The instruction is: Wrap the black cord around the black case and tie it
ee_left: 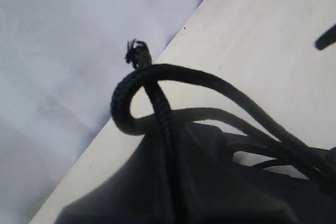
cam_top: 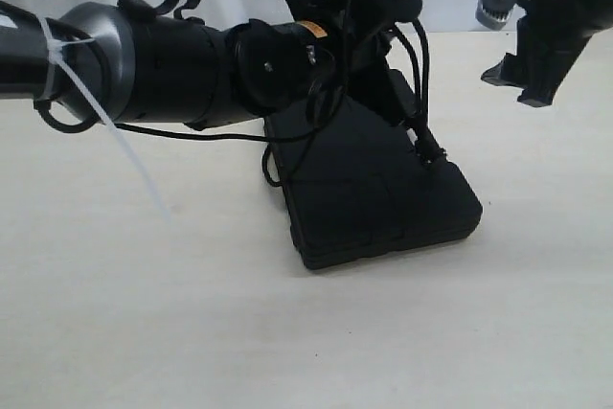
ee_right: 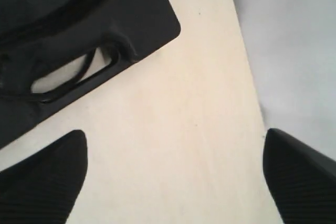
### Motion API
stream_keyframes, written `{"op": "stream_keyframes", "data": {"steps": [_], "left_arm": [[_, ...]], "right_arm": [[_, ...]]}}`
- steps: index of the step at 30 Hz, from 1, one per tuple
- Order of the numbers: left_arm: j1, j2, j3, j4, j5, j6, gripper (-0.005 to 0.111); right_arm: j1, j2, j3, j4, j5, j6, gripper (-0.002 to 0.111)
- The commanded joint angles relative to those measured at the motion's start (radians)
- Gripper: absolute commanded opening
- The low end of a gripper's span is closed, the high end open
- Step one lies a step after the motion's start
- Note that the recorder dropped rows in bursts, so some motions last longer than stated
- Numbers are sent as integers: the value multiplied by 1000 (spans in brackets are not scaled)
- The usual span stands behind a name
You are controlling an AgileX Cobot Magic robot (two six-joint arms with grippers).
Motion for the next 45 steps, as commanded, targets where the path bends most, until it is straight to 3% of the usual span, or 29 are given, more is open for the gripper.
{"op": "stream_keyframes", "data": {"steps": [1, 5, 7, 9, 18, 23, 41, 45], "left_arm": [[1, -1, 0, 75, 7, 2, 0], [1, 0, 0, 155, 20, 2, 0], [1, 0, 0, 196, 20, 2, 0], [1, 0, 0, 200, 20, 2, 0], [1, 0, 0, 204, 20, 2, 0], [1, 0, 0, 204, 20, 2, 0], [1, 0, 0, 205, 26, 2, 0], [1, 0, 0, 208, 24, 2, 0]], "right_arm": [[3, 84, -2, 42, -172, -243, 84], [27, 119, -2, 133, -272, -356, 81], [61, 119, -2, 133, -303, -393, 69], [84, 119, -2, 133, -311, -401, 66], [97, 62, -2, 133, -220, -398, 64], [97, 33, -2, 191, -170, -435, 54], [97, 74, -2, 420, -180, -668, 52], [97, 85, -2, 420, -180, -673, 36]]}}
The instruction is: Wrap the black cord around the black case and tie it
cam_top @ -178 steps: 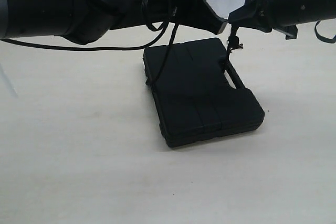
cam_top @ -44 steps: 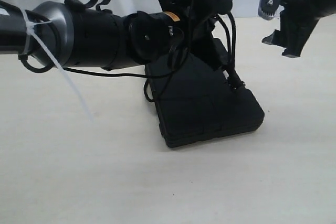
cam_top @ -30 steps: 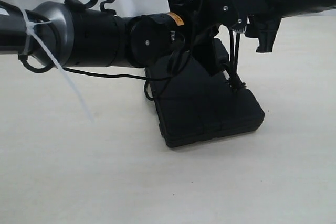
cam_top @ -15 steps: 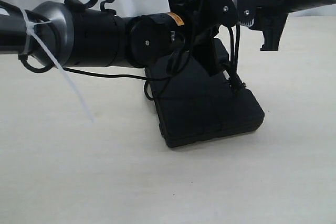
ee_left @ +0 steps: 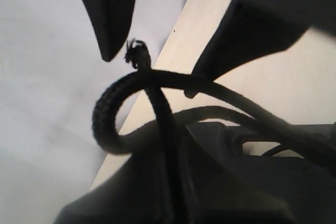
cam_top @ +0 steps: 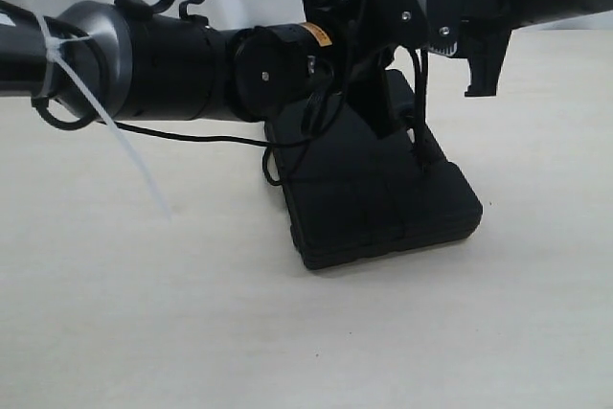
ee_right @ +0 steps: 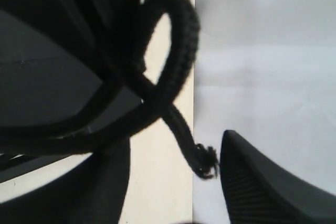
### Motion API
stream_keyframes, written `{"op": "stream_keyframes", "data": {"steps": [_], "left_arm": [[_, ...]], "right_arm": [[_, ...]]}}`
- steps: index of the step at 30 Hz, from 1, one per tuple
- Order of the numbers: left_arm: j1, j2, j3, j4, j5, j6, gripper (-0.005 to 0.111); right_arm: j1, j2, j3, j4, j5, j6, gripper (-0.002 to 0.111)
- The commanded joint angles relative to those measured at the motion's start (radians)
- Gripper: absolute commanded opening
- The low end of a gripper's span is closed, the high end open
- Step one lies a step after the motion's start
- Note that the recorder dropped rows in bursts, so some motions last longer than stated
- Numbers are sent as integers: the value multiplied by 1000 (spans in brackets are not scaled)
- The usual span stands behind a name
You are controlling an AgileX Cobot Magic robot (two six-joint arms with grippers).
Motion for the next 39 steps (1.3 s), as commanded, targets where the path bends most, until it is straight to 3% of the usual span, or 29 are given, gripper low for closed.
{"op": "stream_keyframes", "data": {"steps": [1, 5, 18, 20, 26, 28, 32, 35, 39], "left_arm": [[-1, 0, 0, 3, -10, -4, 0], [-1, 0, 0, 3, -10, -4, 0], [-1, 0, 0, -1, 22, 6, 2], [-1, 0, 0, -1, 46, 14, 10], [-1, -9, 0, -8, 75, 19, 59], [-1, -15, 0, -30, 77, 19, 68], [3, -61, 0, -42, 134, 19, 76], [17, -120, 0, -134, 143, 13, 77], [35, -199, 0, -138, 215, 13, 77]], "right_arm": [[0, 14, -2, 16, 1, -14, 30], [0, 15, -2, 18, 1, -13, 4], [-15, -40, -4, 18, -60, 147, 4], [-20, -54, -4, 18, -66, 164, 4], [-34, -59, -4, 54, -75, 200, 4], [-34, -60, -4, 61, -70, 200, 4], [-37, -61, -4, 63, -95, 219, 4], [-55, -61, -4, 81, -133, 267, 4], [-116, -74, -5, 146, -195, 352, 4]]}}
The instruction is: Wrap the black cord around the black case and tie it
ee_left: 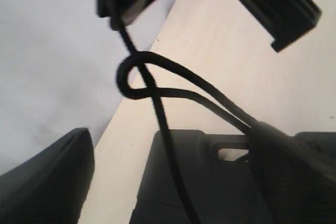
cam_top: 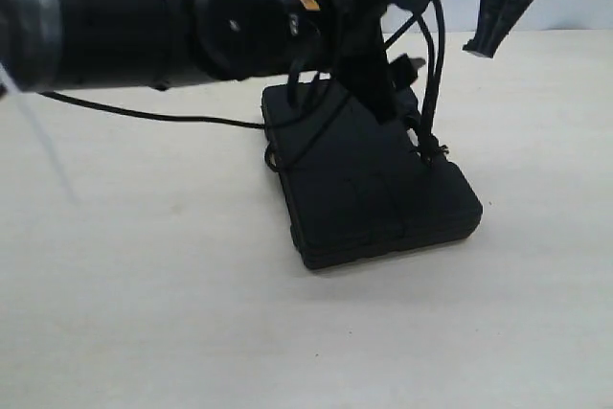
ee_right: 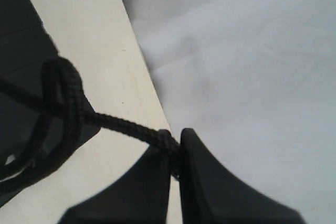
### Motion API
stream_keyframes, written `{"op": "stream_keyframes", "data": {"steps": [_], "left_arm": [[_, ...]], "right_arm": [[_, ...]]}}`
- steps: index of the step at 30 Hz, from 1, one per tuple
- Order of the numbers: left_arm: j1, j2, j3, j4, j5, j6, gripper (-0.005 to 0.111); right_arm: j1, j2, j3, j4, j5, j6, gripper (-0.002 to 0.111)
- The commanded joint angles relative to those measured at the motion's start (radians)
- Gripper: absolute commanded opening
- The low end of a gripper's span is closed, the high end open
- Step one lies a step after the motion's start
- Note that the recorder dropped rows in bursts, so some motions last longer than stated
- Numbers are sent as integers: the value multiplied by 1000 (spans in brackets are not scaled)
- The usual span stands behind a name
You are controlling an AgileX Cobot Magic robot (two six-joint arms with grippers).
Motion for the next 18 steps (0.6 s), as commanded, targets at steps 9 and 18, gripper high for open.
{"op": "stream_keyframes", "data": {"steps": [9, 18], "left_arm": [[74, -167, 0, -37, 204, -56, 77], [74, -167, 0, -61, 213, -56, 77]], "right_arm": [[-138, -110, -33, 298, -74, 96, 4], [-138, -189, -33, 324, 39, 96, 4]]}}
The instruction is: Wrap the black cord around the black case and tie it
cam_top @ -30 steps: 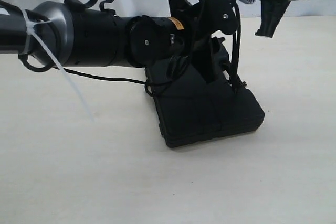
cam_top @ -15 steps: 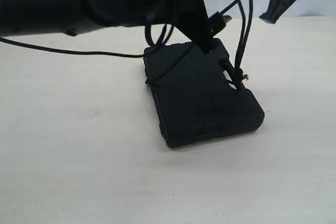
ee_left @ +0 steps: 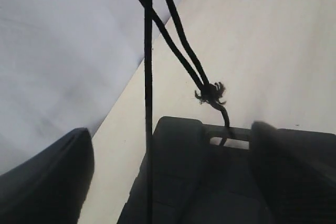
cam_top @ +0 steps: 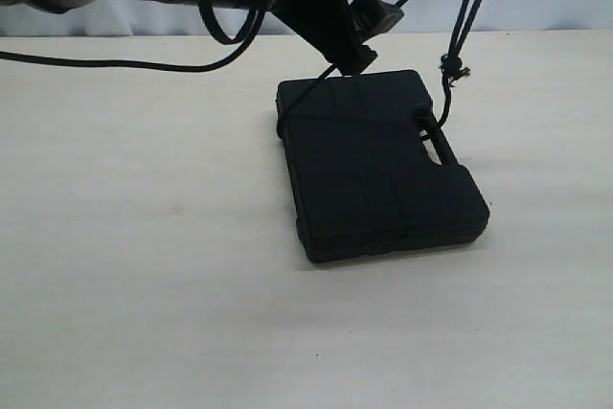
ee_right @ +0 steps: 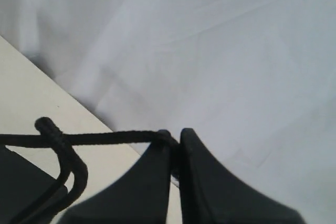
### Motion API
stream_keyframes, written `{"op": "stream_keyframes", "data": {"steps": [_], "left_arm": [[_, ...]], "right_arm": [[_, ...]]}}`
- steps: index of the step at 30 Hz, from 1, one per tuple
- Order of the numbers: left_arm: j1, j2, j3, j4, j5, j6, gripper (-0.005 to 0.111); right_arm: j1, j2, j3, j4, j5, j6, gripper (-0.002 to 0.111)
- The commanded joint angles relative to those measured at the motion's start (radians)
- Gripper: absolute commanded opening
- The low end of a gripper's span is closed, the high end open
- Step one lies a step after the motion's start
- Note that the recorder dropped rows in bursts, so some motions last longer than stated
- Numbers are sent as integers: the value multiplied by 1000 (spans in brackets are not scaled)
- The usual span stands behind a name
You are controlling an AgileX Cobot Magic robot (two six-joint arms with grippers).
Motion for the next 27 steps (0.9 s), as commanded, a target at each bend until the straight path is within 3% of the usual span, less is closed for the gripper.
{"op": "stream_keyframes", "data": {"steps": [1, 7, 27], "left_arm": [[0, -3, 0, -31, -28, -9, 77], [-4, 0, 0, -31, -43, -9, 77], [-11, -2, 0, -31, -165, 16, 77]], "right_arm": [[-10, -45, -12, 15, 61, 6, 4], [20, -80, -12, 15, 127, -31, 4], [273, -103, -65, 19, 169, -81, 4]]}}
